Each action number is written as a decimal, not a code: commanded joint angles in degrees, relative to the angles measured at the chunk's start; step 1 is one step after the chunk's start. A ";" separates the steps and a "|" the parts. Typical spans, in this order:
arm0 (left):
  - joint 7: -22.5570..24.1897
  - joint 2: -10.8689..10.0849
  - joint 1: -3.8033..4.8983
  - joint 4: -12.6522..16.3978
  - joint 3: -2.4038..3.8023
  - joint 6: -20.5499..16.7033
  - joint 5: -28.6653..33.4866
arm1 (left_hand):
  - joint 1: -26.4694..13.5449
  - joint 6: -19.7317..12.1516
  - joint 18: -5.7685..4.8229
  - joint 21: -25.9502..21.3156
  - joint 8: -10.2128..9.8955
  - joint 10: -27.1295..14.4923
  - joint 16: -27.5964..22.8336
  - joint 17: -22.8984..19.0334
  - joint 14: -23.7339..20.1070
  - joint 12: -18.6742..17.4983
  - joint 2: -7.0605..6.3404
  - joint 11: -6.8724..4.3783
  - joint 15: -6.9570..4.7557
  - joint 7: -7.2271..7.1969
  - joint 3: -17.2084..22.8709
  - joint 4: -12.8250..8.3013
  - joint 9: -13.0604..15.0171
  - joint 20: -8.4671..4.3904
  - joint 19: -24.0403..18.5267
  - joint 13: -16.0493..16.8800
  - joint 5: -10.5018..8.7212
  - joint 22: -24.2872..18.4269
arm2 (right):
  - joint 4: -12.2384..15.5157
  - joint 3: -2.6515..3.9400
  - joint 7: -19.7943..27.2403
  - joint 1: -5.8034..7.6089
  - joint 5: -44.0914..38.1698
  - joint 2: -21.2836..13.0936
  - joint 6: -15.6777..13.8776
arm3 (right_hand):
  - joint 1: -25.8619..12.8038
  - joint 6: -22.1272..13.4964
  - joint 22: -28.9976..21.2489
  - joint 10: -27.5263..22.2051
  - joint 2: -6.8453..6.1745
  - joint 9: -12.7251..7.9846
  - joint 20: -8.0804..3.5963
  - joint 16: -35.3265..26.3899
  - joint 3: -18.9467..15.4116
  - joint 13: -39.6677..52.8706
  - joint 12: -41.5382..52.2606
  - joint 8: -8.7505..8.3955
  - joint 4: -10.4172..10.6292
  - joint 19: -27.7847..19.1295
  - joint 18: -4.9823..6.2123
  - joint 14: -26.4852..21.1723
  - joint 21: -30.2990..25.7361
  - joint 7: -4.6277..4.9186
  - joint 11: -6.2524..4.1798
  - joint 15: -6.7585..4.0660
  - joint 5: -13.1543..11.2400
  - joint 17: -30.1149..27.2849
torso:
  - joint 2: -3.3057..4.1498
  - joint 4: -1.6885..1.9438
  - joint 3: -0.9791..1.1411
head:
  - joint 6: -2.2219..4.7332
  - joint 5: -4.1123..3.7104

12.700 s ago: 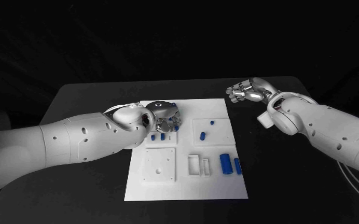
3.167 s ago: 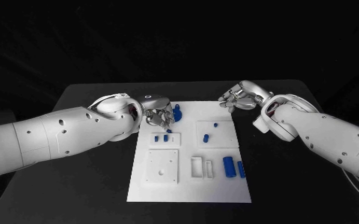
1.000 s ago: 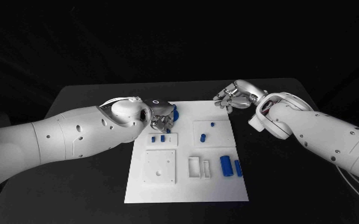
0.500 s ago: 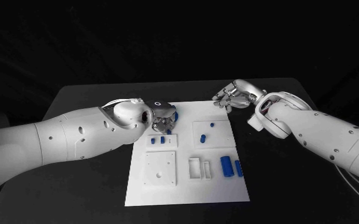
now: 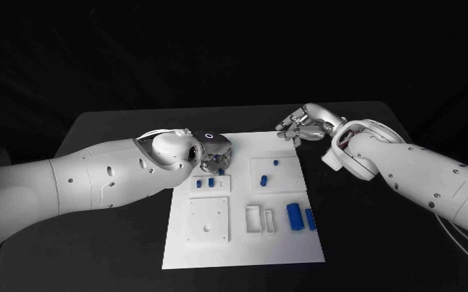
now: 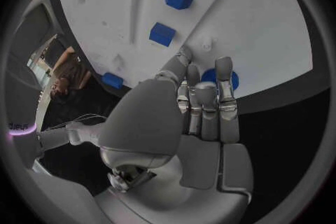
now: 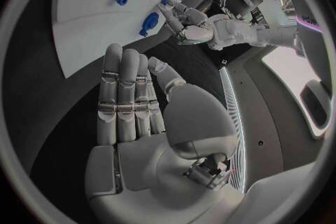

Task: Assemble the parts on the task board

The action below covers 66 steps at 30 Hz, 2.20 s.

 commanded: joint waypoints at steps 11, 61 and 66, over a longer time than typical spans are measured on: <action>-0.12 0.74 -0.69 -0.55 -0.71 4.18 -1.57 | -1.67 -0.56 0.35 0.80 -0.08 0.25 0.23 0.47 0.83 0.81 3.52 -0.22 -0.01 -0.05 1.56 2.11 -0.04 0.21 0.11 0.19 6.96 1.19 | -0.02 0.05 0.66 0.01 1.01 0.02 0.48 | -1.72 -0.65 -0.21 2.53 -0.12 -0.05 -0.01 0.34 -0.62 0.23 -0.38 -0.19 0.36 0.58 -0.39 -0.46 -0.97 -0.03 -0.31 0.01 2.03 -0.17 | 0.02 -0.01 0.01 | 0.00 0.01; 0.72 -0.42 -0.70 -0.70 -0.69 -3.94 -0.17 | -4.08 0.22 0.36 1.52 -0.06 2.96 0.77 5.27 4.03 0.15 -0.02 -0.87 -0.70 -0.51 5.22 3.90 0.01 -0.50 1.90 -0.16 13.39 1.15 | -0.05 0.05 0.80 0.00 1.44 0.00 0.21 | -2.30 -0.87 -0.37 2.53 -0.14 -0.05 -0.01 0.42 -0.94 0.33 -0.47 -0.19 0.43 1.01 -0.49 -0.55 -1.84 0.01 -0.30 0.03 3.08 -0.33 | 0.03 -0.04 -0.01 | 0.81 0.27; 2.28 -1.34 -0.71 -0.13 -0.55 -8.27 3.08 | -3.95 0.79 0.31 1.82 -0.03 3.54 0.92 6.82 4.66 -0.11 0.31 -1.03 -0.84 -0.68 4.71 3.91 0.04 -0.64 2.09 0.16 13.37 1.14 | -0.14 0.05 0.85 0.00 1.44 -0.02 0.21 | -2.38 -0.86 -0.39 2.53 -0.15 -0.04 -0.01 0.45 -1.07 0.36 -0.44 -0.18 0.44 1.12 -0.51 -0.55 -2.03 0.00 -0.30 0.03 3.18 -0.37 | 0.01 -0.01 0.00 | 0.84 0.18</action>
